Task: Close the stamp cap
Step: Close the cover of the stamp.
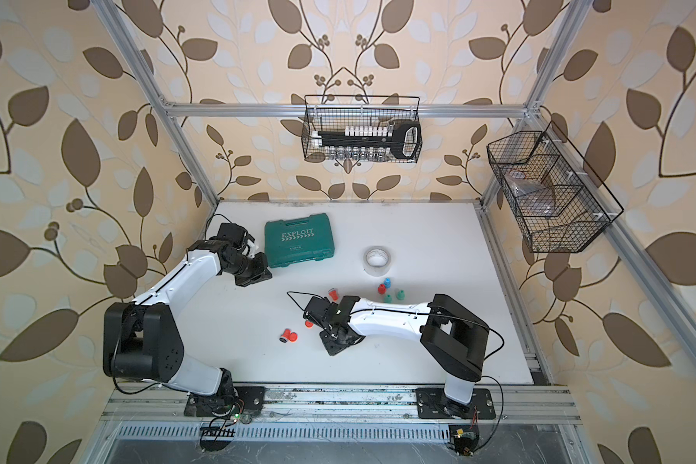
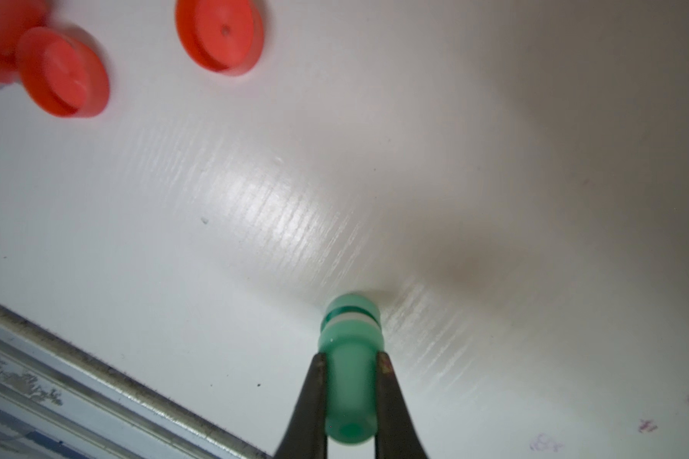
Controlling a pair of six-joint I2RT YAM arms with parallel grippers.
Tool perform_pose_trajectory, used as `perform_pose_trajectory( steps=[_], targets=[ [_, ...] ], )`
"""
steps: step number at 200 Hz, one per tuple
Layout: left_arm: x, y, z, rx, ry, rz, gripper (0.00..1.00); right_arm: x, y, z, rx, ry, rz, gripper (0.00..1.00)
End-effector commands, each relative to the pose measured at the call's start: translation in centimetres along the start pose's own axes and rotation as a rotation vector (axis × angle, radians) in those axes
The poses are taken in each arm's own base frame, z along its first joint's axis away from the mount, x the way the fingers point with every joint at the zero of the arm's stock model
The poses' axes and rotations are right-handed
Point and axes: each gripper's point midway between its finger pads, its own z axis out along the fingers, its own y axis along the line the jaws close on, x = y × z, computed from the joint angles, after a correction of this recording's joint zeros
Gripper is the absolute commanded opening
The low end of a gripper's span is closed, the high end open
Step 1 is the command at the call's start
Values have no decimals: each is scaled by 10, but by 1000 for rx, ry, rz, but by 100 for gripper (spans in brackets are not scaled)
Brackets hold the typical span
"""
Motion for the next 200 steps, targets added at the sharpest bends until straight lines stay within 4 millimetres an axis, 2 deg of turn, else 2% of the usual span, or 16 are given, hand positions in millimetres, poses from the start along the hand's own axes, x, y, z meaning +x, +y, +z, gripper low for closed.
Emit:
perform_pose_trajectory(
  steps=[1,61,84,151,174,200],
  targets=[
    [-1,-4,-8,33,-16,-5,7,-4,0,3,22,-8,-19,0],
    [0,-3,-8,31,-14,-7,7,1,1,12,22,24,-23,0],
    [0,-3,-7,32,-13,-6,7,7,-7,12,64,56,-27,0],
    [0,-2,-6,30,-8,-9,7,40,-32,9,176,199,-64,0],
    [0,-2,-5,30,-5,-10,7,47,-36,16,194,238,-83,0],
    [0,-1,-5,25,-4,-12,7,56,-36,32,205,296,-97,0]
  ],
)
